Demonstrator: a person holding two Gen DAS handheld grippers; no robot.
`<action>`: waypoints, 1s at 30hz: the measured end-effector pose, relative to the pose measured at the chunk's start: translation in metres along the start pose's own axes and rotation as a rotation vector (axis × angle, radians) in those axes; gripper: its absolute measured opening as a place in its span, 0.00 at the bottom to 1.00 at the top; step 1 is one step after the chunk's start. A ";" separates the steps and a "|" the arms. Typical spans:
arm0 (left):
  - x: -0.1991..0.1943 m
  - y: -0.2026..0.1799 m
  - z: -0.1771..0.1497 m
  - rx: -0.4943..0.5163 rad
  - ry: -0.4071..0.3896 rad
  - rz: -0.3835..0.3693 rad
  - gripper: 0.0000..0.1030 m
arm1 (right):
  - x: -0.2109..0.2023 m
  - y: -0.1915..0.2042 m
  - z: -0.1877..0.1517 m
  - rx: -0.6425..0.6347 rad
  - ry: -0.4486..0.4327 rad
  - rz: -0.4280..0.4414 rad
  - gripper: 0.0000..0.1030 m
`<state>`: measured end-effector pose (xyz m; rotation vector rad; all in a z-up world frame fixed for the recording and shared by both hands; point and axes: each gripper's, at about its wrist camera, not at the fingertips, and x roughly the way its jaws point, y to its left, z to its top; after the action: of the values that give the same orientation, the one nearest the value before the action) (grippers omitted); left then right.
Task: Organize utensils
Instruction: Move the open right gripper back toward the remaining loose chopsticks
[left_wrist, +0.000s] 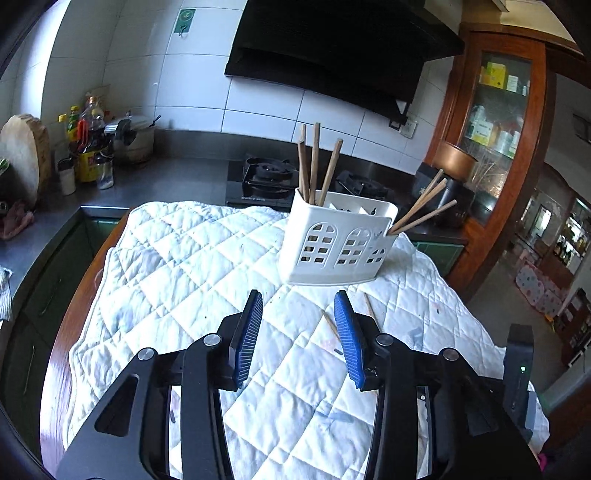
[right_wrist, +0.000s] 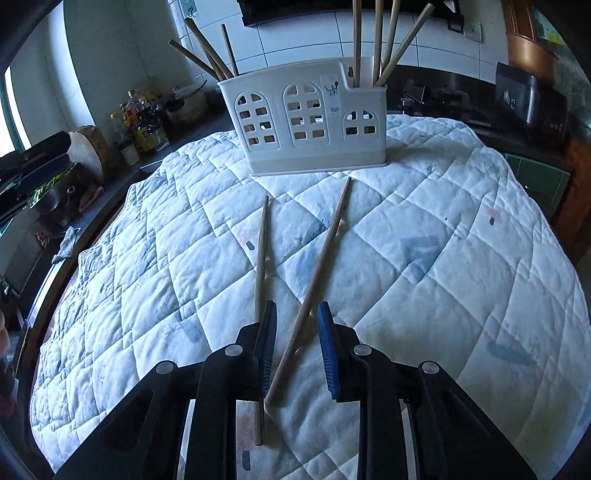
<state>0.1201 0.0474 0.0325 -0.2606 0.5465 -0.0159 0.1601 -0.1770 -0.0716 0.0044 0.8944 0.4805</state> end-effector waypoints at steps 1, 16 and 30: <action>-0.001 0.003 -0.003 -0.009 -0.001 0.004 0.40 | 0.002 0.000 0.001 0.008 0.002 0.000 0.22; -0.007 0.018 -0.040 -0.068 0.044 0.041 0.40 | 0.028 0.001 0.003 0.073 0.035 -0.036 0.16; 0.008 0.000 -0.071 -0.072 0.137 0.026 0.40 | 0.030 0.004 0.002 0.051 0.023 -0.084 0.10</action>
<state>0.0905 0.0299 -0.0298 -0.3243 0.6871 0.0114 0.1753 -0.1612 -0.0920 0.0079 0.9254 0.3802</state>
